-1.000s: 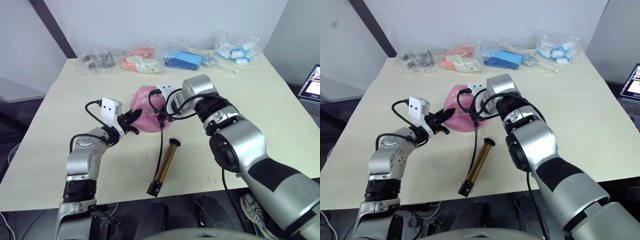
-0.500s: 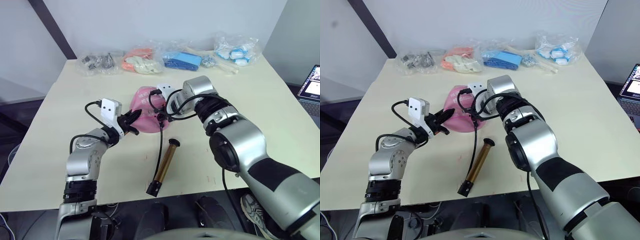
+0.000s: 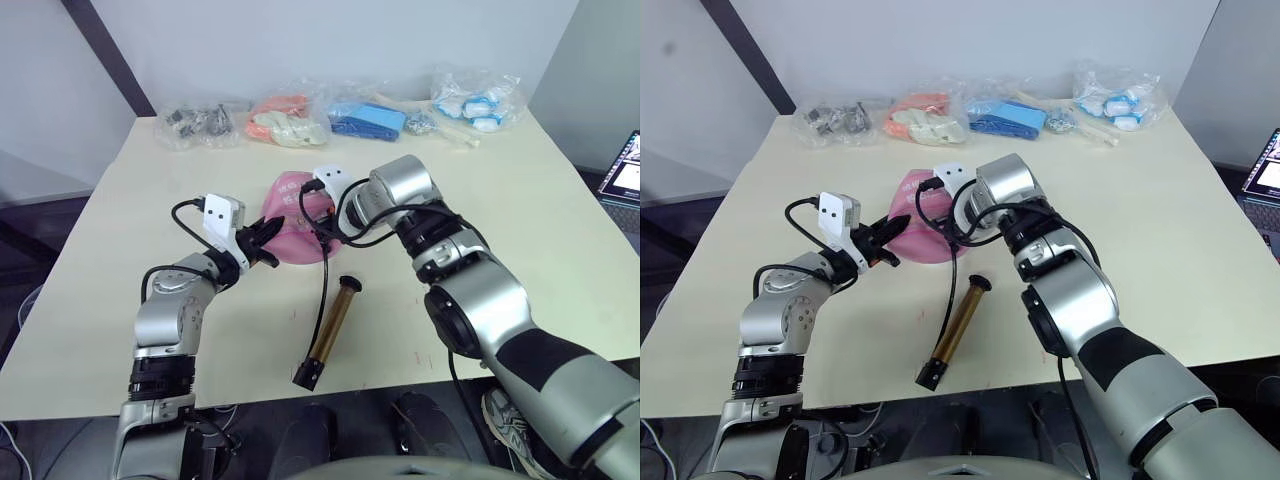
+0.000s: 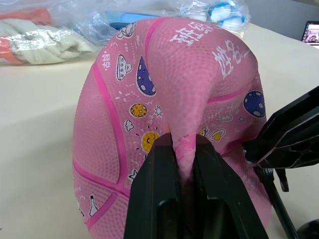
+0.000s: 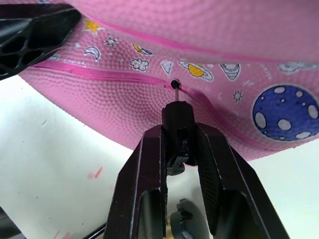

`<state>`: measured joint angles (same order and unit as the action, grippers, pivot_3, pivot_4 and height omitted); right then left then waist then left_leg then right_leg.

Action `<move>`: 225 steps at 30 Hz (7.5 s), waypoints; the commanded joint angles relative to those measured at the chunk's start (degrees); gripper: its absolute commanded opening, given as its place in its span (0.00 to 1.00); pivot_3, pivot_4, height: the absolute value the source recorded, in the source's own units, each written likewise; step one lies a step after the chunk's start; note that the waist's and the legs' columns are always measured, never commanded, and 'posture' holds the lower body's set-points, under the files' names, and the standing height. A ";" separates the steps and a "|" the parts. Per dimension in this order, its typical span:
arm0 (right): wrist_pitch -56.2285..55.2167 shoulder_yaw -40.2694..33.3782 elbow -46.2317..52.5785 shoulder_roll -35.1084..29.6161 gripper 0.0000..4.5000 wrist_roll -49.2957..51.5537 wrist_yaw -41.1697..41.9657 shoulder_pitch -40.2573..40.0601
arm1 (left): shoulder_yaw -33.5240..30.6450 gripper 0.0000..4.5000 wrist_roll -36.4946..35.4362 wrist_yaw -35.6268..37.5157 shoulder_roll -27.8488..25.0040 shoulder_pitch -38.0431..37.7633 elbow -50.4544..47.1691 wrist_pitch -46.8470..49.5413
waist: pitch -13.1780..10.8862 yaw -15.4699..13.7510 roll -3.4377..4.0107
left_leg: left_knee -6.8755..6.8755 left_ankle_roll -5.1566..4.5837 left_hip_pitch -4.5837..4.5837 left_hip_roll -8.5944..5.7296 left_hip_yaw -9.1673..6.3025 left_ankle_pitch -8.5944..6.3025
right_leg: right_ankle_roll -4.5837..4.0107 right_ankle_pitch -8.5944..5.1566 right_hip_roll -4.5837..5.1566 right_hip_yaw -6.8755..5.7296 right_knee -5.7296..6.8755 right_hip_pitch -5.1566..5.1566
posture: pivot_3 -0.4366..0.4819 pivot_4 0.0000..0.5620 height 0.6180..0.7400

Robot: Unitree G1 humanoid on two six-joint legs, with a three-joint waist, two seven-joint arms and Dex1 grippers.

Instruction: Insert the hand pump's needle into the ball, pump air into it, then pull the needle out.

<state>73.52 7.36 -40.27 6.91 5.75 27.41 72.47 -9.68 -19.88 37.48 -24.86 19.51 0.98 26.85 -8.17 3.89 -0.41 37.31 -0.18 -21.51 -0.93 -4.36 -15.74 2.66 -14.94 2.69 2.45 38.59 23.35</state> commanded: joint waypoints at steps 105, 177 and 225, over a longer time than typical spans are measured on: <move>-12.04 7.81 54.38 -7.32 0.10 5.48 -14.23 -36.09 | 6.36 0.00 2.02 -6.70 3.61 0.17 -1.60 1.01 | -0.14 -2.76 0.22 | 0.15 0.60 -0.98 -0.72 -1.20 0.53 | 0.00 0.03 0.33 -1.15 -0.26 0.27 | 0.48 0.27 1.00; -44.89 31.65 -7.80 -6.65 0.10 -26.81 18.52 -11.51 | 6.38 0.00 -2.05 -1.18 2.72 3.03 -0.79 12.32 | 1.09 -0.36 0.19 | -0.63 0.40 1.17 -0.71 -1.32 0.35 | -0.02 -0.01 0.18 -0.85 -0.63 -1.37 | 0.48 0.27 1.00; -29.86 25.54 33.72 -17.94 0.59 -26.30 24.31 -22.76 | 6.62 0.00 2.51 -0.51 1.57 4.39 5.61 2.08 | 0.80 -3.11 0.68 | -0.75 0.78 -0.30 -1.09 -2.40 0.58 | -0.17 -0.10 0.34 -1.18 -0.79 -0.14 | 0.48 0.27 1.00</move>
<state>43.40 32.49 -8.94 -10.42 -21.60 50.33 50.30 -4.06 -18.18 37.33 -23.32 24.28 4.66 28.24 -7.37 0.78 0.27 36.56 0.61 -21.80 -2.02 -6.76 -15.16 2.49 -15.03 3.02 1.27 37.81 23.22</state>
